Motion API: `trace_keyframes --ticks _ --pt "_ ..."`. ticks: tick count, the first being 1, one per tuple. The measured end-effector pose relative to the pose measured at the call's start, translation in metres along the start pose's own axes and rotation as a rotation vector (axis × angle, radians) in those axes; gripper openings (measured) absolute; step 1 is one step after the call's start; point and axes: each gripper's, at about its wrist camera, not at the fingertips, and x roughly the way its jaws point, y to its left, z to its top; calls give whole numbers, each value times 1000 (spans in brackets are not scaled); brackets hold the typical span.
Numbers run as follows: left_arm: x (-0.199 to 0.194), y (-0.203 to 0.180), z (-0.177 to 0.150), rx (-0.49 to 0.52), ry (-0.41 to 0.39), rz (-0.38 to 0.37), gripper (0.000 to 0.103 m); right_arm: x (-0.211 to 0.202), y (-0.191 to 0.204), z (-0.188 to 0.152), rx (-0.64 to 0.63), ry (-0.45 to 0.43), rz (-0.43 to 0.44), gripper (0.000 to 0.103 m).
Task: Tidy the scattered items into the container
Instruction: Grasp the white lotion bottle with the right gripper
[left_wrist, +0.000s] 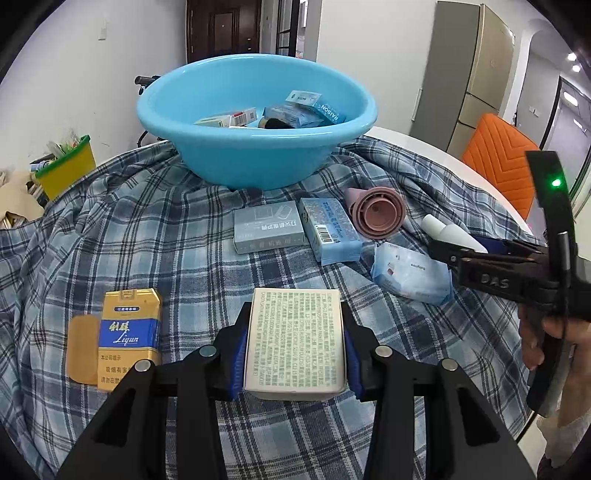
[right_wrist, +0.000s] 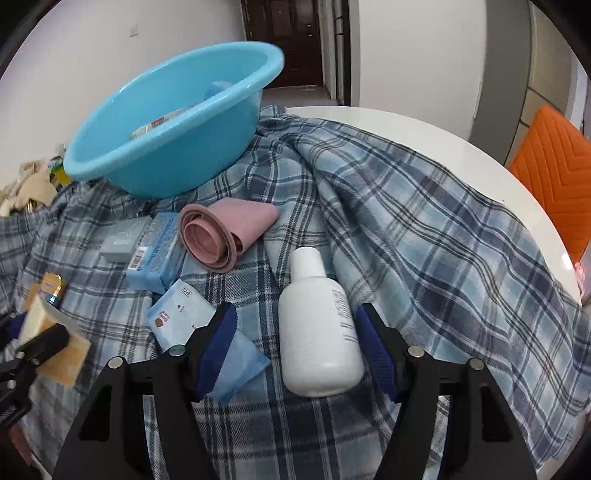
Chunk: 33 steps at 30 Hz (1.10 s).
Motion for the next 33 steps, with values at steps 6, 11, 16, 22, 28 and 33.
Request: trace_keyframes --ticks 6,11,16,22,28,33 --pt "4 5 -1 -17 15 2 45 -1 -8 -3 19 15 48 38" --pt "4 3 -2 -6 13 3 45 -10 -21 -7 94 7 117 38" --pt "3 1 -1 -6 3 7 45 -29 -18 -7 95 -52 110 38" --pt "-8 2 -2 -21 -49 47 45 -56 -3 -9 38 -142 58 38" --pt "-13 6 -5 -53 -71 83 45 -71 17 -17 9 -176 82 38" --pt "-11 11 -11 -89 -69 93 45 -68 35 -27 -24 -159 80 38"
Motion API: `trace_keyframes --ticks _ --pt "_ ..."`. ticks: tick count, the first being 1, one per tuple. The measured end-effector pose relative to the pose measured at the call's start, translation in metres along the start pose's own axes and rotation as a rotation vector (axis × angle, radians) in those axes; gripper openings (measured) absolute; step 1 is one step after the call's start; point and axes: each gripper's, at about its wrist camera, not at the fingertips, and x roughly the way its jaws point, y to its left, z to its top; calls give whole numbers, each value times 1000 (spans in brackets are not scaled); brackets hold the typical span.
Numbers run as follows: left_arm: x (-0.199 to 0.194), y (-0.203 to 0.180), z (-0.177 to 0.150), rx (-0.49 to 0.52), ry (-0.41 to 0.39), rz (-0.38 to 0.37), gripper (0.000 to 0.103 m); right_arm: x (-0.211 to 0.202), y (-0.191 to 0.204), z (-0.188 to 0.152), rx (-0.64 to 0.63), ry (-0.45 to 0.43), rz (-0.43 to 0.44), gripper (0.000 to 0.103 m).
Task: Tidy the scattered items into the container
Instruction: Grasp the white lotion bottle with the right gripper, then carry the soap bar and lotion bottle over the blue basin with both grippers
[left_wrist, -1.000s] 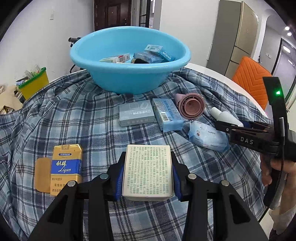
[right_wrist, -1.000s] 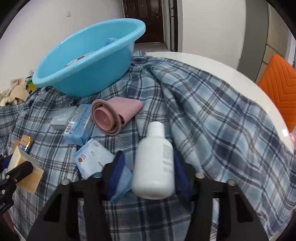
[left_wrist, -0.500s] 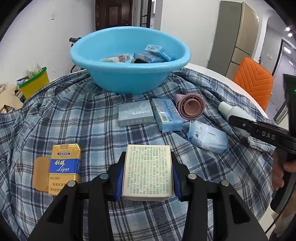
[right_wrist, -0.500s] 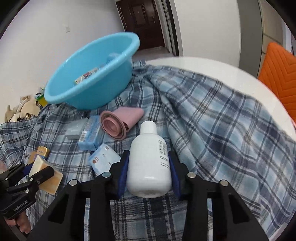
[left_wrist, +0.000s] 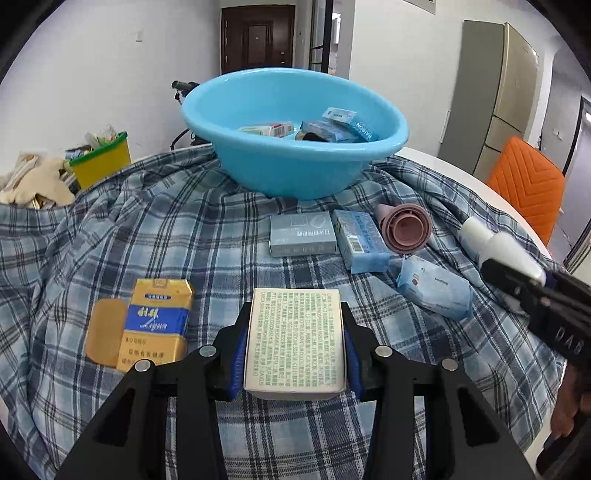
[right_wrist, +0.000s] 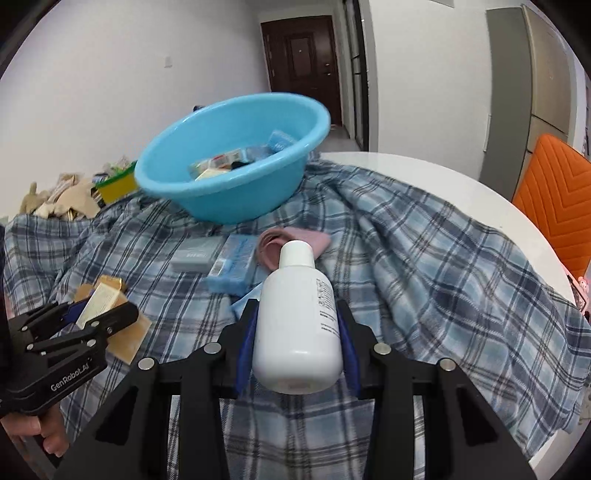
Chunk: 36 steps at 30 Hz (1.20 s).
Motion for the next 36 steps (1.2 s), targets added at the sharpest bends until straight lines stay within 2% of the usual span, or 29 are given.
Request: trace_keyframes --ticks 5,14,19,28,36 --pt "3 3 -5 -7 12 14 45 12 6 -8 0 44 5 38" --pt "7 8 -9 -20 36 11 45 14 11 -9 -14 53 3 38" --pt "4 6 -3 -8 21 16 45 9 14 -2 -31 35 -3 38" --pt "-27 1 37 29 -80 27 45 -17 19 32 -57 -51 -11 38" --pt "-88 -9 95 65 -251 8 45 -66 31 79 -95 -188 -22 38"
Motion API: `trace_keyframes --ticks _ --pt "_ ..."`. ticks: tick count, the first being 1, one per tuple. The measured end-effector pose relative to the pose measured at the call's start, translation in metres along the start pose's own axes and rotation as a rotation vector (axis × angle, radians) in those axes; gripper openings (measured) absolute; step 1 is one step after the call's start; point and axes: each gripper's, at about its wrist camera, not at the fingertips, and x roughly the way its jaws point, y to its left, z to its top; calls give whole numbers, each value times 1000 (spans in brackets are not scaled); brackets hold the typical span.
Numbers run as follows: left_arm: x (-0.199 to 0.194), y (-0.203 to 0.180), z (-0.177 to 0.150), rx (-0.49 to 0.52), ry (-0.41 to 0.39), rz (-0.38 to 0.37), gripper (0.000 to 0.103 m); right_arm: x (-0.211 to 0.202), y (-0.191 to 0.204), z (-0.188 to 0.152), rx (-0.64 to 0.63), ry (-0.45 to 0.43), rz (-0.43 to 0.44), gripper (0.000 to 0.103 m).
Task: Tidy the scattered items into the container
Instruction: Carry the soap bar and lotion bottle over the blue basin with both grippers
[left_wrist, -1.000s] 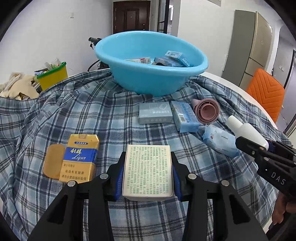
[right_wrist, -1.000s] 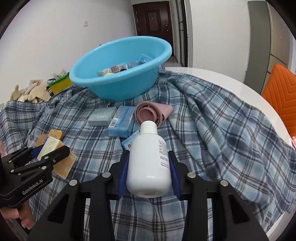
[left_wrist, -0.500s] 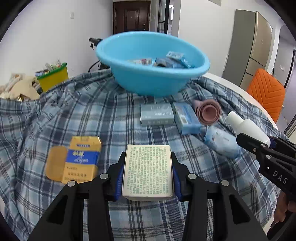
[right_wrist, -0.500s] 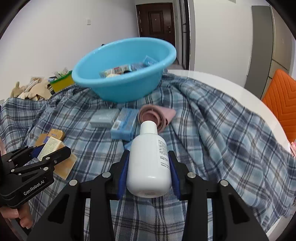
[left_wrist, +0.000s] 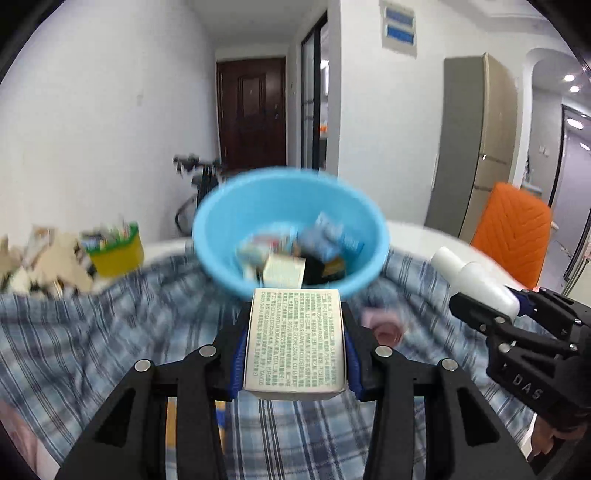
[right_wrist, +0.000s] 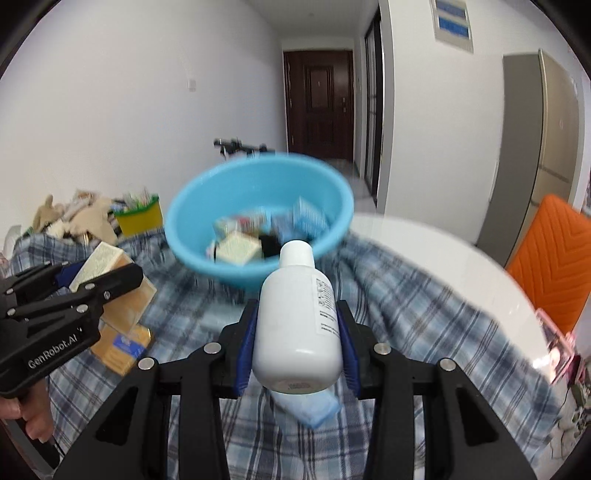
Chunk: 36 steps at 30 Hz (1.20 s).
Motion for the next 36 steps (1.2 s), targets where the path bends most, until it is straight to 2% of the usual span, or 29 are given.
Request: trace_keyframes --ticks 4,8,14,18,23,30,36 --pt "-32 -2 37 21 -116 15 45 -27 -1 31 -4 -78 4 38" --pt "-61 0 68 11 -194 -16 45 -54 3 56 -28 -163 -22 38" --pt "-103 -1 84 37 -329 49 45 -85 10 74 -47 -247 -22 38" --pt "-118 -2 79 41 -337 51 45 -95 17 70 -73 -278 -39 38" --pt "-141 -14 60 80 -375 76 45 -99 24 56 -98 -275 -10 38" --pt "-150 -12 40 65 -347 52 45 -121 25 34 -89 -308 21 38" --pt "-139 -5 28 34 -310 51 45 -125 26 21 -74 -310 25 38"
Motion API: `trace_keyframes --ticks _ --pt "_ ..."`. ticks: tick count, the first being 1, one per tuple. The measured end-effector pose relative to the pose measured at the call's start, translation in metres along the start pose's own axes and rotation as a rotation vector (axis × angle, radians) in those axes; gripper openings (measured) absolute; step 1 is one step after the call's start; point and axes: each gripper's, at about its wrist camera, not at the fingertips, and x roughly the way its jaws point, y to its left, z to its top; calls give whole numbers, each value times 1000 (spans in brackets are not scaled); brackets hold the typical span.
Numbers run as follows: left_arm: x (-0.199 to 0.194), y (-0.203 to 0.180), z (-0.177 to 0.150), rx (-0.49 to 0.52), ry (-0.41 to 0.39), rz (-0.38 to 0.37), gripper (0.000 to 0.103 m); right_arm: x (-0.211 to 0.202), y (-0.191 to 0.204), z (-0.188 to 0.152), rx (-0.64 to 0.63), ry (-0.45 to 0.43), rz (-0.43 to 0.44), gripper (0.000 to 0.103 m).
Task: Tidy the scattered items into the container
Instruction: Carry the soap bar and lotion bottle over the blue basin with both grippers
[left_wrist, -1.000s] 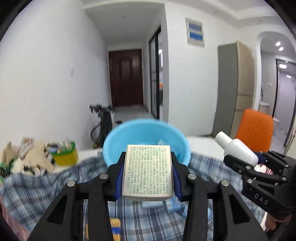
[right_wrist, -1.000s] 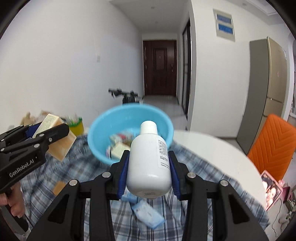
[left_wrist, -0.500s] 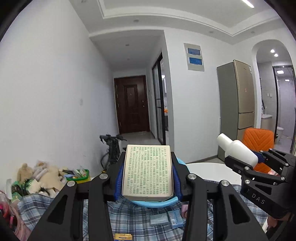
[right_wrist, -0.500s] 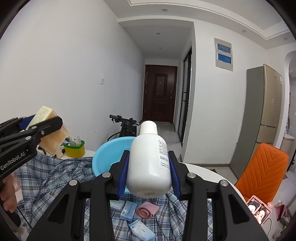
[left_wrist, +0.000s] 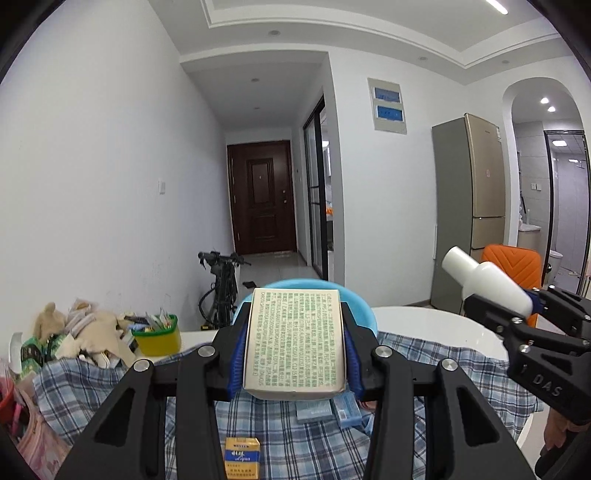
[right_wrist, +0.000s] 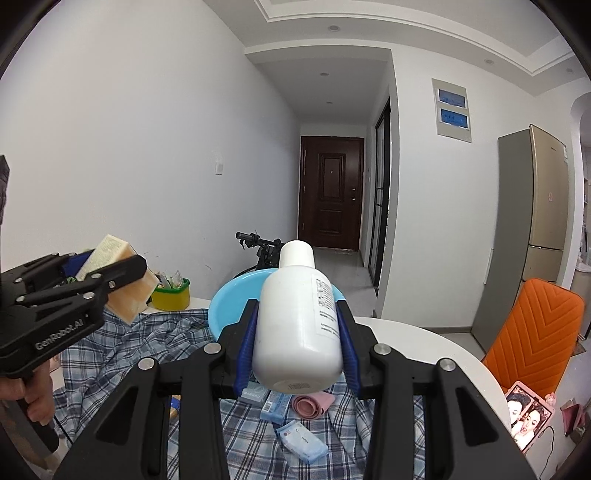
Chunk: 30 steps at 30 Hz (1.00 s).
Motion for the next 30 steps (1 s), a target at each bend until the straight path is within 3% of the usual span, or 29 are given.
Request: trace_keyframes --ticks 9,13,16,20,25,30 --pt "14 4 3 0 -7 27 45 13 -6 4 13 6 -3 38" --pt "30 14 11 -34 -71 51 45 31 -5 12 0 -7 -16 38" --pt "54 25 12 -46 -90 71 45 51 -6 16 4 -21 -7 38" --pt "97 38 16 -82 -108 -49 45 87 -15 25 43 -7 7 38" --pt "153 48 30 -78 -71 -63 45 131 -23 46 57 -7 11 38" --pt "196 56 50 -76 -74 -30 45 169 -25 67 40 -33 -23 38"
